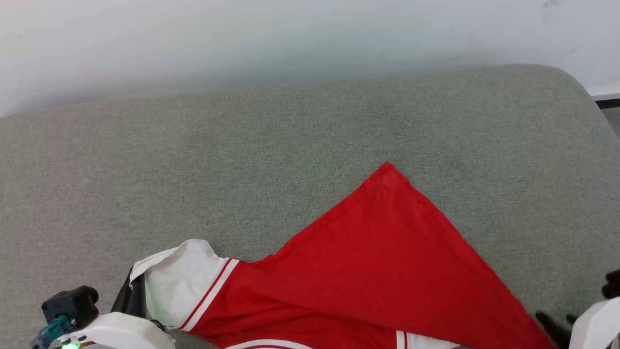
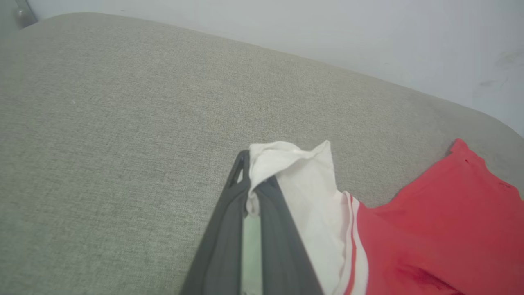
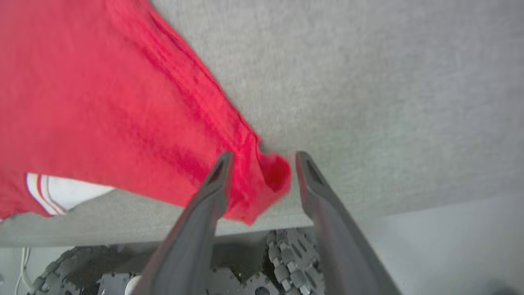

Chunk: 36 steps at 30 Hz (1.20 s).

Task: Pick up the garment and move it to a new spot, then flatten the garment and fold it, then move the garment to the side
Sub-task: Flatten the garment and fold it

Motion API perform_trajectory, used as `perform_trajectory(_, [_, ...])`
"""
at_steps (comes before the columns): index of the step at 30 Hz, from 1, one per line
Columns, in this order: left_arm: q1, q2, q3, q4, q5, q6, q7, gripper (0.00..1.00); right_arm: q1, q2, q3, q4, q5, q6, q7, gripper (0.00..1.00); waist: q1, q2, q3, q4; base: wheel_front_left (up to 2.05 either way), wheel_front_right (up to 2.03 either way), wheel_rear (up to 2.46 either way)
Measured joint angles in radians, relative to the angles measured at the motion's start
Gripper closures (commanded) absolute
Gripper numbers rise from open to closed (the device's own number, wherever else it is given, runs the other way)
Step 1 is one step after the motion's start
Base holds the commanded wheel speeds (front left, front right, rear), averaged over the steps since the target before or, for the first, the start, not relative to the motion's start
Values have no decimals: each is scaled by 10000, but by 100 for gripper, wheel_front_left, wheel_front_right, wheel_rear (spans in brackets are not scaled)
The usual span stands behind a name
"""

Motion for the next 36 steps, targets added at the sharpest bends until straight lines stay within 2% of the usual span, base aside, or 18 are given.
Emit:
perform_trajectory(1, [0,0,0,0,0,0,0,100,0,0,0,0,0,0,0,0,0,0,0,0,0,0,0])
perform_trajectory(7, [-179,75,-123,-343,128,81,113,100,-1339,-81,-324,364,40,0,-3835,0,1,0,136,86,0,0,0])
perform_trajectory(9, [-307,84,-190,-468,215,92,159,100,-1817,-92,-244,731,134,-2,-4767,0,0,0,221,173,0,0,0])
perform_trajectory(11, [-465,84,-261,-614,305,130,182,100,-2346,-82,-67,1137,253,-2,-5356,0,1,0,334,278,0,0,0])
perform_trajectory(14, [-720,58,-453,-844,470,132,224,100,-3167,-190,380,1785,522,-2,-5519,0,1,0,542,487,0,0,0])
perform_trajectory(19, [-1374,-123,-811,-1110,750,21,192,100,-4563,-1083,1471,2481,1099,-2,-3731,0,2,0,1092,969,0,0,0])
perform_trajectory(25, [-2120,-550,-1237,-1145,1011,-209,-23,100,-6058,-2073,2474,2366,1824,-2,-773,0,3,0,1877,1717,0,0,0])
perform_trajectory(28, [-2528,-788,-1440,-1045,1093,-380,-144,100,-6531,-2376,2932,2236,1871,-2,280,0,3,-1,2262,2137,0,0,0])
perform_trajectory(36, [-3100,-1141,-1636,-531,1160,-633,-468,100,-7189,-2495,3994,2339,2148,-2,1473,0,3,0,3193,2954,0,0,0])
